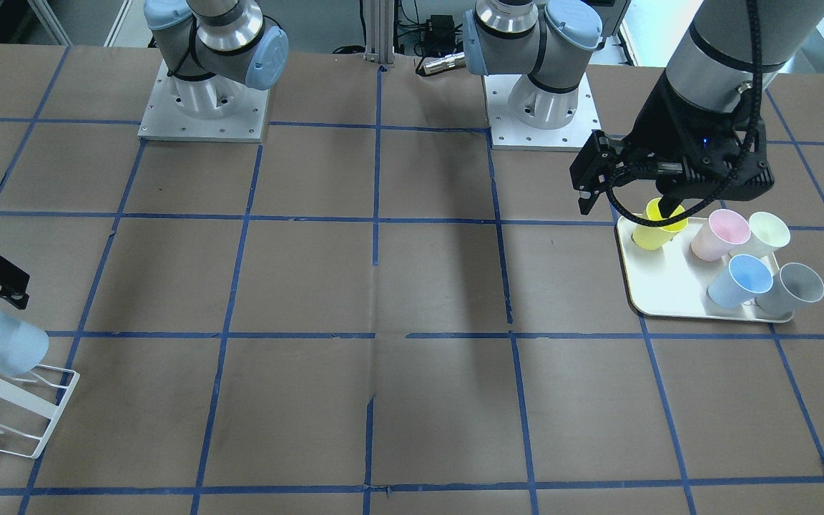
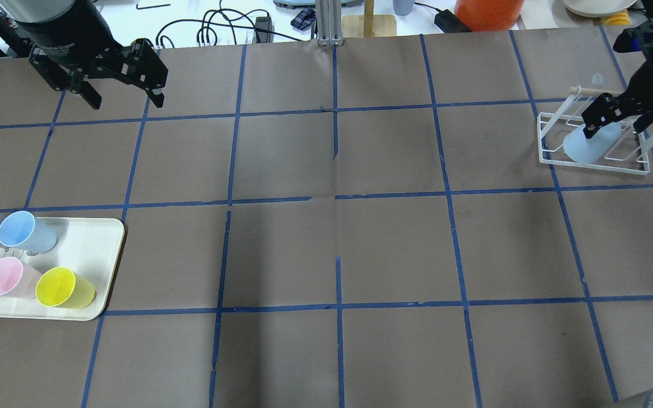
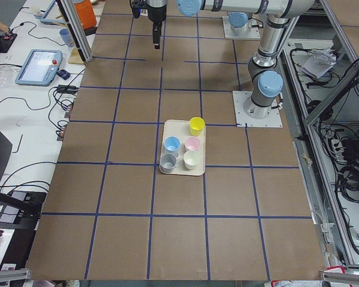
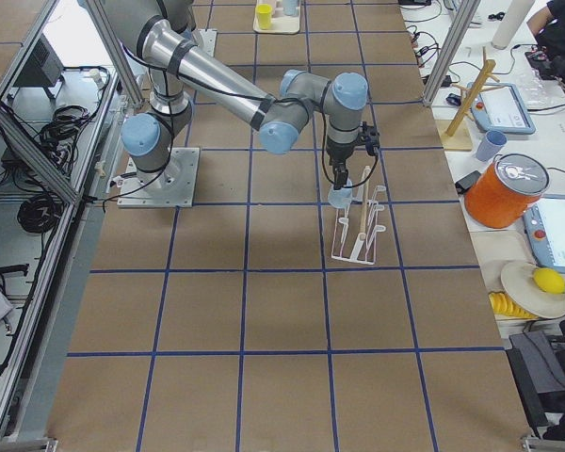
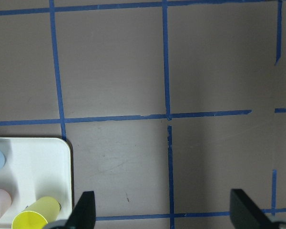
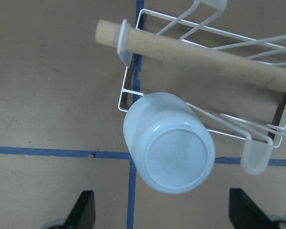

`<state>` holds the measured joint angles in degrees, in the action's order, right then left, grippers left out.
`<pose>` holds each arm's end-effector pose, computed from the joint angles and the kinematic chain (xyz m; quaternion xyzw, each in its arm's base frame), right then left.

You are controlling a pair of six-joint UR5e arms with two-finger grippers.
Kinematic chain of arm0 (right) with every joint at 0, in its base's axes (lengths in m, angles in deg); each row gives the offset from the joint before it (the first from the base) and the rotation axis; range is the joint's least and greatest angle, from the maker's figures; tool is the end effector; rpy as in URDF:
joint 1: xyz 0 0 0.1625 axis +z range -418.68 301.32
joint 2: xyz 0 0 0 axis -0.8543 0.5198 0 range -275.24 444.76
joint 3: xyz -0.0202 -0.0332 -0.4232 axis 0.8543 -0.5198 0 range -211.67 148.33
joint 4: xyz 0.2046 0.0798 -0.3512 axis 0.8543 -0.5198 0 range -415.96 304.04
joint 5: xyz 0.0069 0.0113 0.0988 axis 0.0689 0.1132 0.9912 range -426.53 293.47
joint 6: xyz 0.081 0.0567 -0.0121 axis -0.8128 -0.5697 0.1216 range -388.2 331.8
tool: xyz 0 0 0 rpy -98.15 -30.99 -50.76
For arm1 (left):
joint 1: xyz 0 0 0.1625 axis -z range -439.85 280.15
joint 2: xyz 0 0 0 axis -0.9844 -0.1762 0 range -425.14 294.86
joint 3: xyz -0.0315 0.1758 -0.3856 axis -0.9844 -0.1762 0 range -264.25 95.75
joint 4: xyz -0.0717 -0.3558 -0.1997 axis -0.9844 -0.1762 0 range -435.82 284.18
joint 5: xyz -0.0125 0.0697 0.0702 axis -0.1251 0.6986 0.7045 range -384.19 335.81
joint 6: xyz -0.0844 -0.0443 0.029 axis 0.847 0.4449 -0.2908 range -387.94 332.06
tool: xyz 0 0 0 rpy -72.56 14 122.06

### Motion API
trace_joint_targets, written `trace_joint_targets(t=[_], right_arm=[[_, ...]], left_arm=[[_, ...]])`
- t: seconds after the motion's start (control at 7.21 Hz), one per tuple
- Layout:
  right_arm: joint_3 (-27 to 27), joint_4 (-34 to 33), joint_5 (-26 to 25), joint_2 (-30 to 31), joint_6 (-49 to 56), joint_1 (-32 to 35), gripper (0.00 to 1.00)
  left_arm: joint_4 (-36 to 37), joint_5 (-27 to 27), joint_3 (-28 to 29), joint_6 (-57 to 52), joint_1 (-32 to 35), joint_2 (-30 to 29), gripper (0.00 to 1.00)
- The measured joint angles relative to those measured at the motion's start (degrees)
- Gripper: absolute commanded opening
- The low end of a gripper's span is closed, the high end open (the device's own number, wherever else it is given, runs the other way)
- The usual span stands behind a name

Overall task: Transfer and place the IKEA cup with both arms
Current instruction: 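Lower the right gripper around the light blue cup on the rack, then close the right gripper on the light blue cup's base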

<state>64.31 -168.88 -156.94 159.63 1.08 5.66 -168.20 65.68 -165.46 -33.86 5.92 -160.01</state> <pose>-0.1315 -0.5798 0.3352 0.0315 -0.9994 0.0124 0.0105 -0.0941 -0.5381 0.5159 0.0149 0.9998 -0.0135 0.0001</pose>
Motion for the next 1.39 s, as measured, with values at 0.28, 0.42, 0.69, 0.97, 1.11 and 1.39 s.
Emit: trace_joint_targets(t=[0.28,0.42,0.69,0.97,1.11,1.39], right_arm=[[0.11,-0.66,0.03,-1.14,-0.07,0.00,1.00],[0.12,-0.81,0.07,-1.67,-0.15,-0.01,1.00],[0.10,-1.00,0.28,-2.46,-0.54,0.00,1.00],[0.05,-1.57,0.41,-2.85,-0.72,0.00,1.00],[0.05,-1.70,0.51,-2.90,-0.83,0.01,1.00],[0.04,-1.85,0.69,-2.94,-1.85,0.15,1.00]], left_arm=[[-0.01,-0.08,-0.02,-0.05,-0.06,0.02,1.00],[-0.03,-0.07,-0.03,-0.05,-0.07,0.03,1.00],[-0.04,-0.05,-0.03,-0.06,-0.08,0.03,1.00],[0.00,-0.10,-0.08,-0.06,-0.08,0.03,1.00],[0.01,-0.12,-0.07,-0.06,-0.08,0.03,1.00],[0.01,-0.13,-0.02,-0.06,-0.08,0.03,1.00]])
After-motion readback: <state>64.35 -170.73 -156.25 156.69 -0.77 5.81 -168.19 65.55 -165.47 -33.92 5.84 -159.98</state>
